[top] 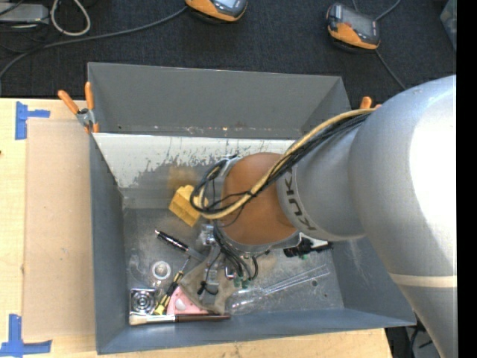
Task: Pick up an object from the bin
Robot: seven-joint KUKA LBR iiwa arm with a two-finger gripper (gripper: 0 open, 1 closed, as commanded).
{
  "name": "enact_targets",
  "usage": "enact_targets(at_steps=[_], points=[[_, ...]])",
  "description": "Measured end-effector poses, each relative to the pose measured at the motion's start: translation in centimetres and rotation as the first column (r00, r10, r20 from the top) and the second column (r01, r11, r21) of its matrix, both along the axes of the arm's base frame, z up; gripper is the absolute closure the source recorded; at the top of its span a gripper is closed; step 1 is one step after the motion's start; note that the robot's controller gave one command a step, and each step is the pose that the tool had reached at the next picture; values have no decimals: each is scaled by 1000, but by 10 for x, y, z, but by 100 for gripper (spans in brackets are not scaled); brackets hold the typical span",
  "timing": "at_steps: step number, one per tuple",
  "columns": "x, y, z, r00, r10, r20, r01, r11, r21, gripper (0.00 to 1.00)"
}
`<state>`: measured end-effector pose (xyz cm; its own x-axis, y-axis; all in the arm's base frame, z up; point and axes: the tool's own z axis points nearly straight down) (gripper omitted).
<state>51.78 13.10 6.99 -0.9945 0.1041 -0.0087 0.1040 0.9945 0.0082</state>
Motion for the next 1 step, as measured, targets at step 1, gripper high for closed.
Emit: enact_targets(at_steps=[1], points=[[3, -3, 0, 997, 83, -1, -83, 997, -1, 0]])
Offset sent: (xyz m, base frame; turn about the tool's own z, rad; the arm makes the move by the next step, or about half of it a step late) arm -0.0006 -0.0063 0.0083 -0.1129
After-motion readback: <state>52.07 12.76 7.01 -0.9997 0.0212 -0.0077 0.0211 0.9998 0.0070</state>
